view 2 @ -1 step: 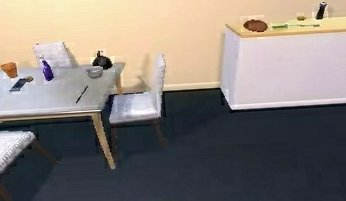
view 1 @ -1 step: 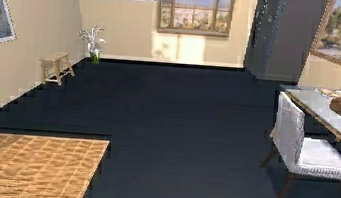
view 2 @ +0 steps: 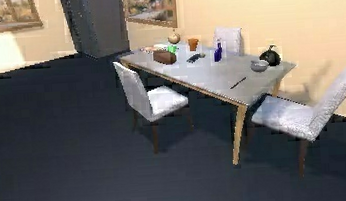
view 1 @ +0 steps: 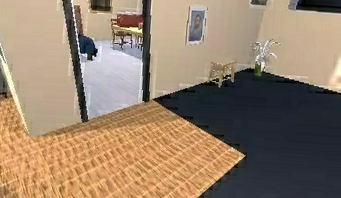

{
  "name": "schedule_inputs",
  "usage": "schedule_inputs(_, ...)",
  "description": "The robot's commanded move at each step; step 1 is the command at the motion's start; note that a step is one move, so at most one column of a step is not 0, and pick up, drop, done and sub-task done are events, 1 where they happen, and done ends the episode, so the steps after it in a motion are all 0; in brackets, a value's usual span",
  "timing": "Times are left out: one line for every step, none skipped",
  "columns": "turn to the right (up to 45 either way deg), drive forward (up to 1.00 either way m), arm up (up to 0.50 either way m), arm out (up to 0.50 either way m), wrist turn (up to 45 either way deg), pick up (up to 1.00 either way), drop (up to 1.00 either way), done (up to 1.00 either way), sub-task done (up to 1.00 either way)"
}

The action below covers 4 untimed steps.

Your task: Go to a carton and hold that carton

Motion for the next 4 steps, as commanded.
schedule_inputs(-15.0, 0.0, 0.0, 0.0, 0.0, 0.0, 0.0, 0.0, 0.0)
schedule_inputs(0.0, 1.0, 0.0, 0.0, 0.0, 0.0, 0.0, 0.0, 0.0)
schedule_inputs(0.0, 1.0, 0.0, 0.0, 0.0, 0.0, 0.0, 0.0, 0.0)
schedule_inputs(-6.0, 0.0, 0.0, 0.0, 0.0, 0.0, 0.0, 0.0, 0.0)
